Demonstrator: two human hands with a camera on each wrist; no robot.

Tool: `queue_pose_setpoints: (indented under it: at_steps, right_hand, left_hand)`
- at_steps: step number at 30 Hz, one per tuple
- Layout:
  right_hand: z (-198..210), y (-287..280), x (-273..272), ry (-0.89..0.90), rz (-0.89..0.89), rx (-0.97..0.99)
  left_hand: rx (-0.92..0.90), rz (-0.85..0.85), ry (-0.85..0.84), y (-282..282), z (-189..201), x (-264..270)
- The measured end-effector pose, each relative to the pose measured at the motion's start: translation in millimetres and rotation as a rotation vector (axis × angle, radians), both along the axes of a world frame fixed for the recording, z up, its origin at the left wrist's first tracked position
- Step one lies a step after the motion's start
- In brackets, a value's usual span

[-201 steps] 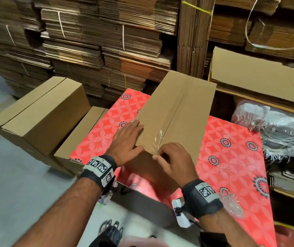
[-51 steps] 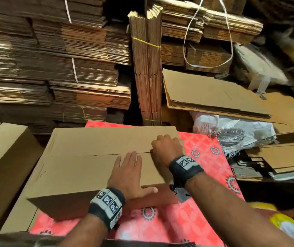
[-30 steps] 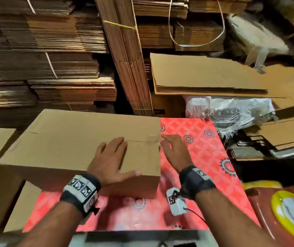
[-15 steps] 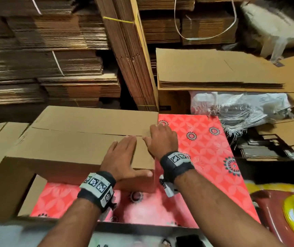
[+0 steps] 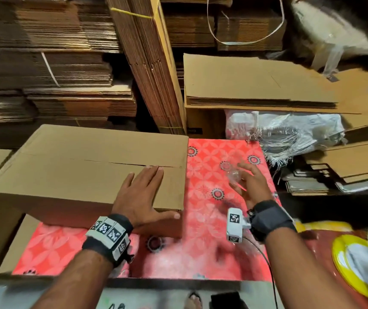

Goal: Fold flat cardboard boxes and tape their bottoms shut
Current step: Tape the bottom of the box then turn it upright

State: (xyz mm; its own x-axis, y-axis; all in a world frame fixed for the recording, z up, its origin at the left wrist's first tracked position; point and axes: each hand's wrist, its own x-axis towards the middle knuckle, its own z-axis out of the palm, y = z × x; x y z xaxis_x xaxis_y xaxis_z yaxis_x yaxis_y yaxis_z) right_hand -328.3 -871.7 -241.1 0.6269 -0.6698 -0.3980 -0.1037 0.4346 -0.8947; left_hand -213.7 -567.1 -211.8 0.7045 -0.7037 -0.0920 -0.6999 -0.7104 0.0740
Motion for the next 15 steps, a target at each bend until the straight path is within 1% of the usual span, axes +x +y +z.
queue_pose_setpoints:
  at_steps: [2,4,5,6,7,8,9,10,12,14,15]
  right_hand:
    - [-5.5,-8.4,-10.2,-0.018,-0.022,0.029]
    - [-14.6,-20.6,-21.8,-0.005,-0.065,0.003]
    - [-18.5,-26.9,-28.5,0.042,-0.069,-0.092]
    - [-20.4,-32.7,-36.5,0.144,-0.037,-0.279]
    - [-24.4,-39.1,-45.8,0.271,0.046,-0.543]
    - [-28.5,-41.4,-55.8,0.415,0.172,-0.805]
    - [-37.1,-43.2,-66.4,0.522,0.306,-1.017]
    - [-47.6,-44.0,-76.9,0.593,0.430,-1.151]
    - [-74.2,-46.2,-98.0,0.695,0.543,-1.275]
    - [-89.2,-47.7,-112.7,0.818,0.589,-1.285]
    - [-92.7,-46.8,-116.7,0.842,0.596,-1.329]
  left_hand:
    - [0.007,-0.008,0.000,-11.0,1.3,-1.1]
    - [-0.009,-0.004,-0.003,-20.4,2.5,-0.9]
    - [-0.013,-0.001,-0.007,-23.4,3.0,-0.8]
    - [-0.013,0.002,-0.012,-25.4,2.8,-0.7]
    - [-0.011,0.003,-0.018,-26.5,2.3,-0.4]
    - [-0.011,0.003,-0.024,-26.8,1.6,-0.3]
    - [-0.016,0.000,-0.032,-26.9,0.6,-0.3]
    - [-0.026,-0.003,-0.042,-26.9,-0.3,-0.2]
    - [-0.042,-0.009,-0.052,-26.9,-1.6,-0.3]
    - [-0.049,-0.011,-0.045,-27.1,-1.8,-0.6]
    - [-0.054,-0.010,-0.047,-27.3,-1.2,-0.7]
